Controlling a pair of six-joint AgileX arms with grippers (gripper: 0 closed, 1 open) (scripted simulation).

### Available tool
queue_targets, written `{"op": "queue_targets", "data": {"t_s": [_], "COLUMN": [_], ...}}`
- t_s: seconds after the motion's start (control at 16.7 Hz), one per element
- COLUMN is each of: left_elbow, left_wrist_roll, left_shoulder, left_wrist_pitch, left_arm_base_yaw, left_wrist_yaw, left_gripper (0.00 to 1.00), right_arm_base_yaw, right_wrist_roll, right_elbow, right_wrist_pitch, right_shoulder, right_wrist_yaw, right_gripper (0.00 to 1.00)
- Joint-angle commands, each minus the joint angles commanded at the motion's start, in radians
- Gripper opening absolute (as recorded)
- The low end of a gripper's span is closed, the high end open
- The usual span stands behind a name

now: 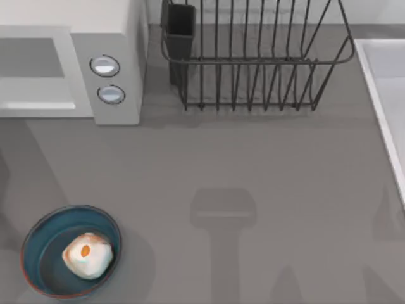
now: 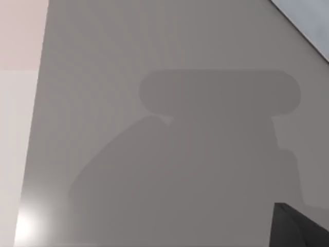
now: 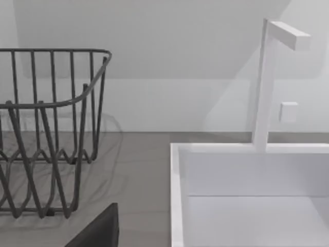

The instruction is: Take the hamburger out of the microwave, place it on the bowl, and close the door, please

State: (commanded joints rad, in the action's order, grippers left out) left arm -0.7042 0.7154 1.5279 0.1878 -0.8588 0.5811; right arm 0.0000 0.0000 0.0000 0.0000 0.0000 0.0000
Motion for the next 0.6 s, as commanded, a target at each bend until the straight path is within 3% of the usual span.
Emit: {"op": "queue_targets", "data": {"t_s": [0.18, 0.6], "left_elbow": [0.039, 0.252], "left_wrist_roll": [-0.041, -0.291], "left_shoulder": [-0.041, -0.302], "left_wrist_pitch": [-0.014, -0.088], "left_arm_base_yaw": [0.041, 0.317], "left_wrist_yaw": [-0.029, -0.188], "left_gripper": [0.00, 0.00], "right_arm_base_yaw": [0.000, 0.000], "right_wrist_roll": [0.000, 0.000], "right_elbow": [0.000, 0.000], "right_wrist_pitch": [0.000, 0.000], "right_shoulder": [0.000, 0.000], "right_wrist_yaw": [0.000, 0.000], "right_gripper": [1.00, 1.00]}}
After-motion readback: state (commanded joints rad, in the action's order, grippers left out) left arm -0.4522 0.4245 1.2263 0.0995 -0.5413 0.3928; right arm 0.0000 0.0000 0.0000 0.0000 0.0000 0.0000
